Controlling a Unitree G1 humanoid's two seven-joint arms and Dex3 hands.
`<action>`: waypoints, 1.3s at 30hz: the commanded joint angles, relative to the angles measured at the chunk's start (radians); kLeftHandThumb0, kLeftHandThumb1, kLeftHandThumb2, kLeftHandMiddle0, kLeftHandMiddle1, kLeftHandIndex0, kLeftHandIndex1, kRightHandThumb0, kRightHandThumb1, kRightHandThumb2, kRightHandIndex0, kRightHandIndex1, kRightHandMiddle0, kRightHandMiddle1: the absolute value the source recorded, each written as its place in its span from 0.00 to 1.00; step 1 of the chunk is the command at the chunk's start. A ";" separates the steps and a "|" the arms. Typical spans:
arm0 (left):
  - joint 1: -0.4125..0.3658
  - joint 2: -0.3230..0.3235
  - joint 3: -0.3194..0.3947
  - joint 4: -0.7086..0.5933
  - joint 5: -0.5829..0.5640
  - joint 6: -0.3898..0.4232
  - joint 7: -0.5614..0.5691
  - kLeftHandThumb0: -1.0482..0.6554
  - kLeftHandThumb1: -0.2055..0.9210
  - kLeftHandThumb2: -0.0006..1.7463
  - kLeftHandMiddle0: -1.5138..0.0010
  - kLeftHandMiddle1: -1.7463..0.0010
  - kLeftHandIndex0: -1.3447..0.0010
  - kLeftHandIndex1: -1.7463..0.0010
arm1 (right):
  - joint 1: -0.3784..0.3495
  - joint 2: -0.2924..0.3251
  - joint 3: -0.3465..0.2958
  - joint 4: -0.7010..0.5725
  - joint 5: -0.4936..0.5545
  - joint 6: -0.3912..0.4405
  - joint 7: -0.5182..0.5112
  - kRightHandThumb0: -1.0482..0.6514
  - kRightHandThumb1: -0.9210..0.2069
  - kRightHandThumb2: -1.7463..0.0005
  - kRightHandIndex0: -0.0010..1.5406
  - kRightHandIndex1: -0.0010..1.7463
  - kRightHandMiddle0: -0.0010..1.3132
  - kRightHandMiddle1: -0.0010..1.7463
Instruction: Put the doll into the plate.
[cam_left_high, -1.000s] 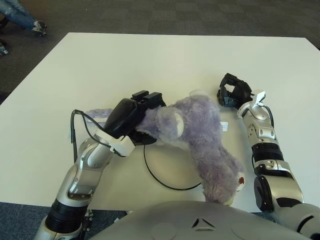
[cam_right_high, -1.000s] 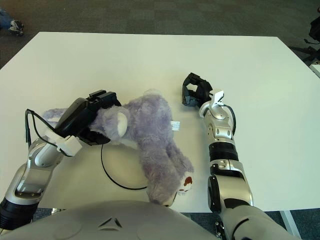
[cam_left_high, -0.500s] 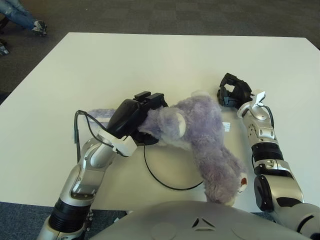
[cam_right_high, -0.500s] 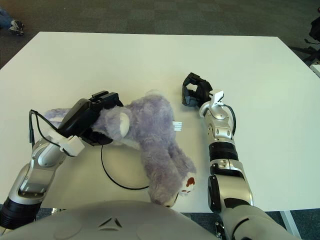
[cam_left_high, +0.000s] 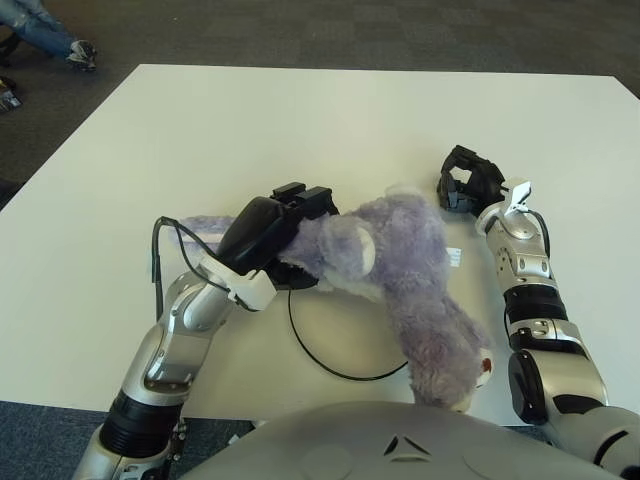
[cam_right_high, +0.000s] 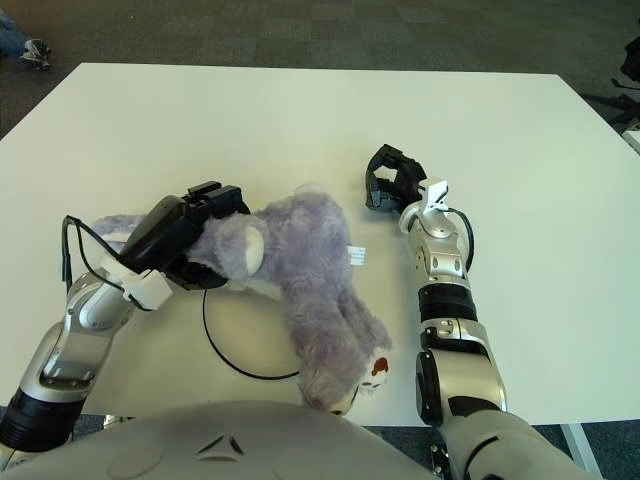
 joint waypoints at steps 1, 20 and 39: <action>-0.025 0.000 -0.008 0.003 -0.029 -0.016 -0.013 0.94 0.29 0.89 0.49 0.00 0.31 0.00 | 0.025 -0.010 0.004 -0.016 -0.015 0.031 -0.010 0.34 0.52 0.26 0.76 1.00 0.45 1.00; -0.033 -0.014 0.002 0.018 -0.138 -0.017 -0.045 0.61 0.24 0.86 0.47 0.00 0.45 0.18 | 0.029 -0.018 0.007 -0.031 -0.017 0.052 -0.009 0.34 0.50 0.27 0.76 1.00 0.44 1.00; -0.045 -0.005 0.017 0.031 -0.289 -0.032 -0.096 0.61 0.59 0.66 0.74 0.00 0.72 0.00 | 0.021 -0.020 0.014 -0.015 -0.033 0.035 -0.035 0.34 0.53 0.25 0.78 1.00 0.46 1.00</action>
